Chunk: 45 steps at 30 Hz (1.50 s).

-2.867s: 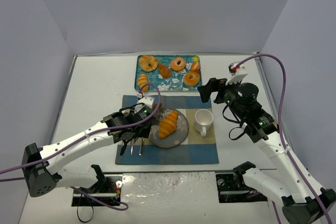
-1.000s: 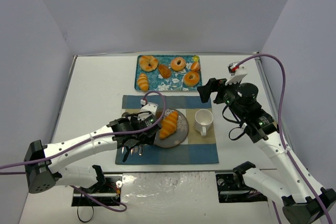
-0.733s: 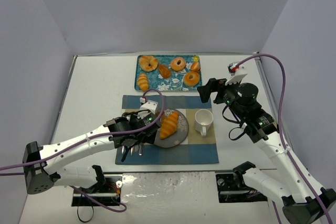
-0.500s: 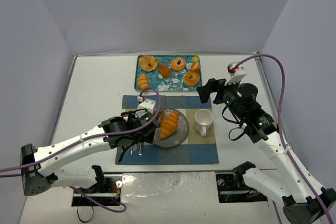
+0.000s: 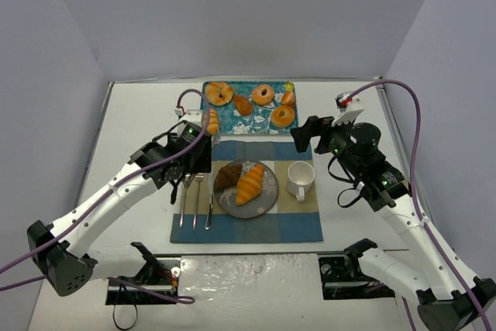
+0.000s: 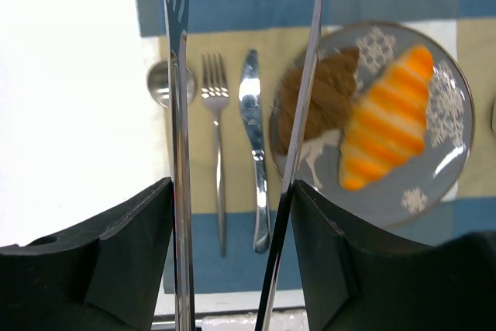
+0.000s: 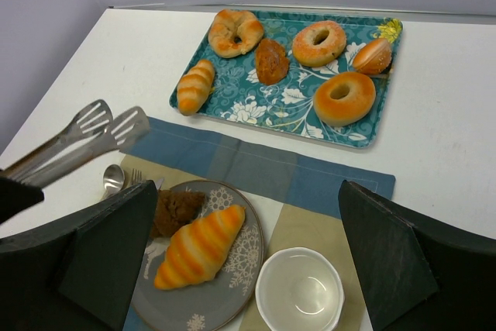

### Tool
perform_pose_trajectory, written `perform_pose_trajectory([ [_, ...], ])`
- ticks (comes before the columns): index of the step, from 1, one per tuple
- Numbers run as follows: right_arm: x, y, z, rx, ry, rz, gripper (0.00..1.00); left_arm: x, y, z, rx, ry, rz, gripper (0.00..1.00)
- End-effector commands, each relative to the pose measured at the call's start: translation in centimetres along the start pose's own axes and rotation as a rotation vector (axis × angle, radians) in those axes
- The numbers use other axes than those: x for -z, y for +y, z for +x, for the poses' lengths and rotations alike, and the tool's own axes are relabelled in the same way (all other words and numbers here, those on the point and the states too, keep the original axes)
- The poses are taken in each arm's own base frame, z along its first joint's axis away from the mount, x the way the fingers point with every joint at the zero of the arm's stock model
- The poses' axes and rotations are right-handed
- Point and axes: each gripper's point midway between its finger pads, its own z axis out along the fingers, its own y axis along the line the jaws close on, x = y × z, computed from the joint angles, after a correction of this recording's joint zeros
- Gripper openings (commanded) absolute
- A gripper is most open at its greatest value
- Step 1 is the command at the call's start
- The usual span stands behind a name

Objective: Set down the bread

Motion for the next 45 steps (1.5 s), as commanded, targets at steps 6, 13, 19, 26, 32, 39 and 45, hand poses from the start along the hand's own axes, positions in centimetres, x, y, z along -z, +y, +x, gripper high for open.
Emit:
perform_pose_trajectory([
  [6,0.1,1.4,-3.2,0.018,-0.093,-0.051,1.0,-3.2,6.1,-10.9,0.141,-0.135,-0.117,0.55],
  [13,0.6,1.4,-3.7,0.02,-0.114,-0.046,1.0,-9.0,11.8,-14.4,0.25,-0.063,-0.219,0.55],
  [19,0.9,1.4,-4.0,0.023,-0.121,-0.045,1.0,-13.5,16.5,-16.2,0.309,-0.022,-0.267,0.55],
  [26,0.9,1.4,-3.6,0.023,-0.115,-0.043,1.0,-18.1,21.2,-15.1,0.37,0.039,-0.288,0.55],
  [32,0.9,1.3,-3.5,0.025,-0.114,-0.042,1.0,-21.4,22.4,-11.9,0.401,0.13,-0.307,0.55],
  [39,1.1,1.3,-3.7,0.025,-0.121,-0.041,1.0,-24.3,21.9,-8.5,0.45,0.224,-0.273,0.55],
  [45,0.9,1.3,-3.4,0.025,-0.114,-0.042,1.0,-25.2,21.9,-6.7,0.463,0.281,-0.285,0.61],
])
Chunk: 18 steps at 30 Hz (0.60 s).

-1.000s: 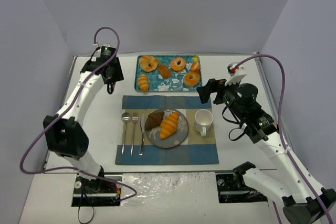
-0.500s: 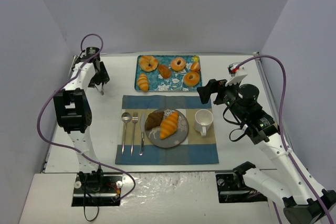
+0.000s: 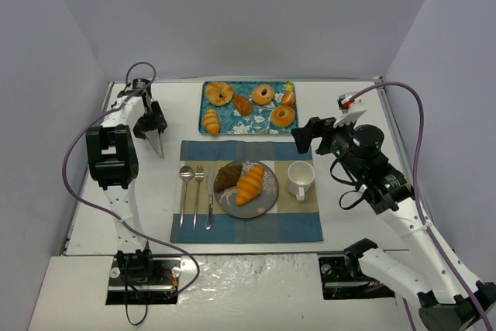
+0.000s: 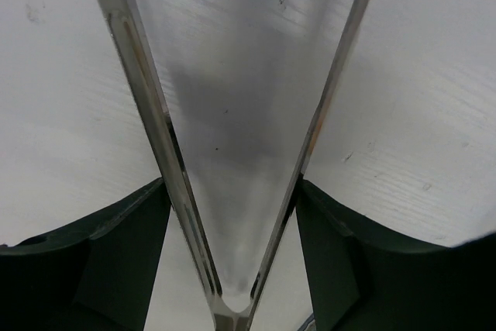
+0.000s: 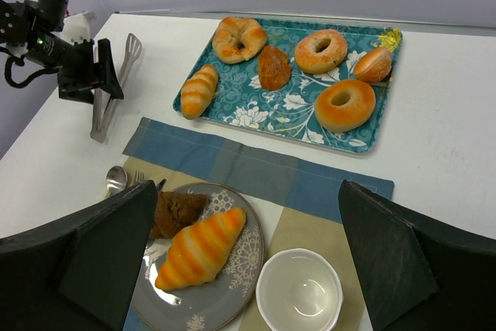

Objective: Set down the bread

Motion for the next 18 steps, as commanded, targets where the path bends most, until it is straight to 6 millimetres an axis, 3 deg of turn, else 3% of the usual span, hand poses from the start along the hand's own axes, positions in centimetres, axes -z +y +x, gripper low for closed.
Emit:
perform_pose_trajectory([
  [1,0.2,0.9,-2.9,0.01,-0.092,-0.029,1.0,0.8,-0.2,-0.8,0.033,-0.028,0.014,0.62],
  [10,0.3,1.0,-3.0,0.012,-0.096,-0.031,1.0,1.1,0.0,-0.7,0.044,-0.018,0.003,0.69],
  [18,0.3,1.0,-3.1,0.012,-0.096,-0.034,1.0,5.1,-0.2,-3.0,0.043,-0.098,0.027,0.73],
])
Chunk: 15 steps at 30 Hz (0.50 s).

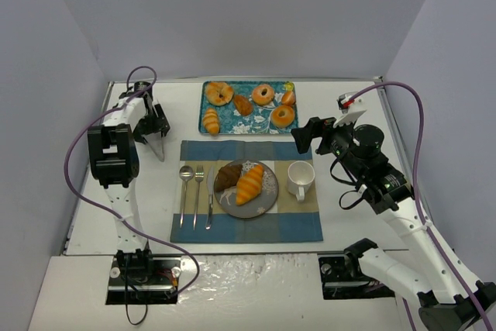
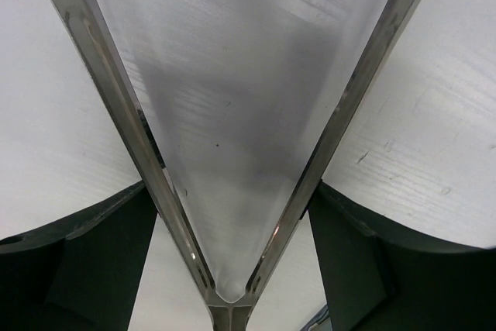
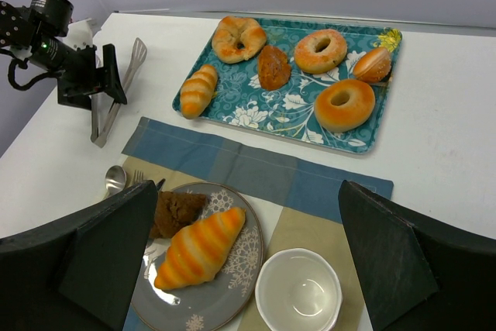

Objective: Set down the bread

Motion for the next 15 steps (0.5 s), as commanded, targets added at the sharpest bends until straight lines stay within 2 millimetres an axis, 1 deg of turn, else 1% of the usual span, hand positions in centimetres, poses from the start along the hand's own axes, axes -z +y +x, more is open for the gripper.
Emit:
perform_pose_trajectory([
  [1,0.3,1.1,-3.1,0.009,-0.095,-0.034,1.0,6.8,-0.5,-4.2,0.023,-0.152,0.046,0.73],
  [3,0.3,1.1,-3.0,0.009,-0.095,-0.034,1.0,7.9,-0.5,-4.7,0.021,-0.171,0.051,0.73],
  [5,0.3,1.1,-3.0,0.009,-0.095,-0.034,1.0,9.5,-0.5,-5.3,0.019,-0.197,0.06,0.74],
  [10,0.3,1.0,-3.0,0.009,-0.094,-0.033,1.0,11.8,-0.5,-5.9,0.018,-0.238,0.071,0.76],
  [12,0.4,1.1,-3.0,0.009,-0.095,-0.035,1.0,12.1,-0.3,-6.0,0.016,-0.243,0.068,0.76],
  [15,0.4,1.0,-3.0,0.009,-0.097,-0.035,1.0,11.8,-0.2,-5.8,0.012,-0.232,0.062,0.76],
])
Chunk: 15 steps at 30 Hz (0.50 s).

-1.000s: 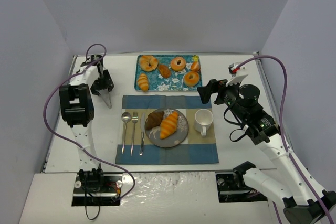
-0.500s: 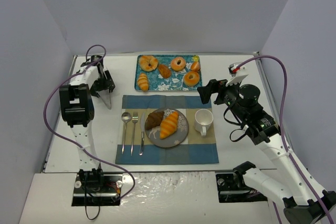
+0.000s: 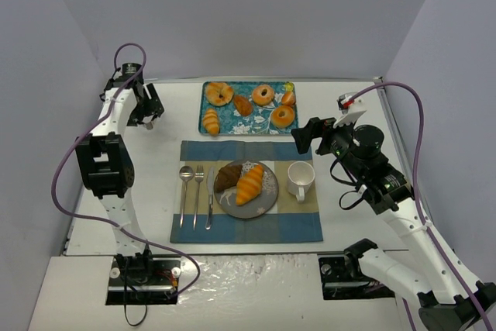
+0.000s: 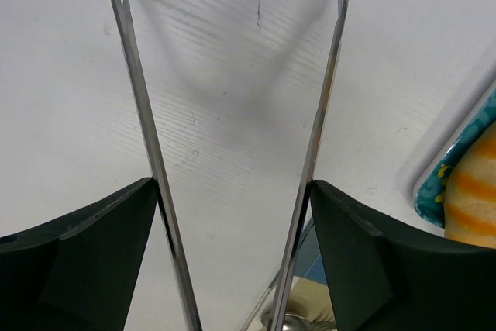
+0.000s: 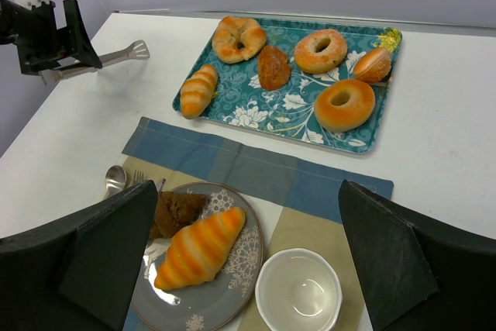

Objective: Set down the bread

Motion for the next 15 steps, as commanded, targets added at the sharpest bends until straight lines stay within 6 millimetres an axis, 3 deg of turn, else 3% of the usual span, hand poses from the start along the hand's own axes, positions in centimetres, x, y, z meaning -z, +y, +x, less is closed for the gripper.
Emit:
perform_pose_trajectory([
  [1,0.4,1.0,-3.0,0.009,-0.097,-0.035,1.0,3.2,0.2,-2.2,-0.001,-0.077,0.007,0.76],
  [11,0.4,1.1,-3.0,0.009,-0.097,-0.034,1.0,0.4,0.1,-0.2,0.004,-0.019,0.009,0.76],
  [15,0.5,1.1,-3.0,0.009,-0.098,-0.035,1.0,0.6,0.1,-0.3,0.002,-0.029,0.012,0.76],
])
